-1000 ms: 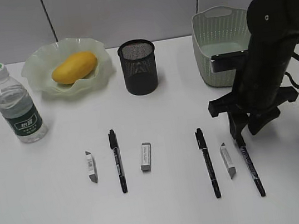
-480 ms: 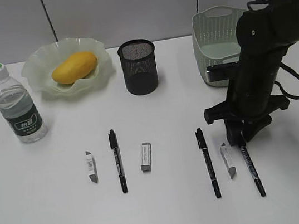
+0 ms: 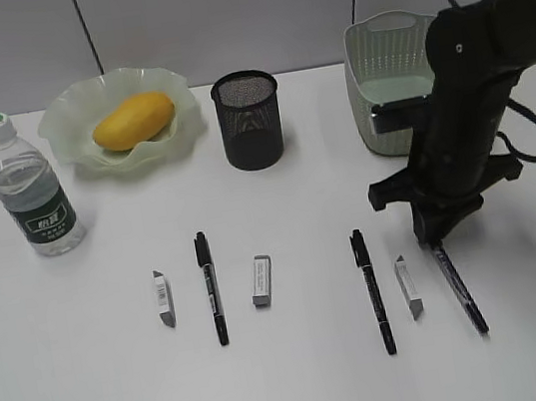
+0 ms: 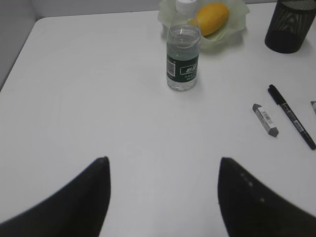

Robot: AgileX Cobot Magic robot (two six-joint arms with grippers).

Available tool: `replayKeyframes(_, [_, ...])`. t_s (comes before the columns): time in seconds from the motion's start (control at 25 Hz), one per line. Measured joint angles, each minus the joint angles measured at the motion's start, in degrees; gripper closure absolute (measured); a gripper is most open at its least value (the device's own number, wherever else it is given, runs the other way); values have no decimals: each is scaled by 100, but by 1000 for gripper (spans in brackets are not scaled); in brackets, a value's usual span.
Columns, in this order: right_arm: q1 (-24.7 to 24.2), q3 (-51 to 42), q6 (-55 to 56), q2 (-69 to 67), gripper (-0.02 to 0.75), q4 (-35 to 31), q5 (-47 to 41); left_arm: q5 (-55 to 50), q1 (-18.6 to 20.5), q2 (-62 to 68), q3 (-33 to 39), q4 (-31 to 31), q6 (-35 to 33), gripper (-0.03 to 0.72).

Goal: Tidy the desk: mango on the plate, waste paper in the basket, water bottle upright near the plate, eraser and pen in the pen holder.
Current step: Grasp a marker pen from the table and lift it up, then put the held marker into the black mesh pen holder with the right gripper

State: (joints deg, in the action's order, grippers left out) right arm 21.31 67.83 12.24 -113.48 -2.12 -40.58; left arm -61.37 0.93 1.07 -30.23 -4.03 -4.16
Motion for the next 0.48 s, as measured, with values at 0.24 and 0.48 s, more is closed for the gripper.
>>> replayKeyframes(0.24, [120,0,-216,1101,596,-99,727,0,0,0,0,0,0,173])
replayKeyframes(0.48, [596,369,-614,1477,596,-113,2487,0,0,0,0,0,0,173])
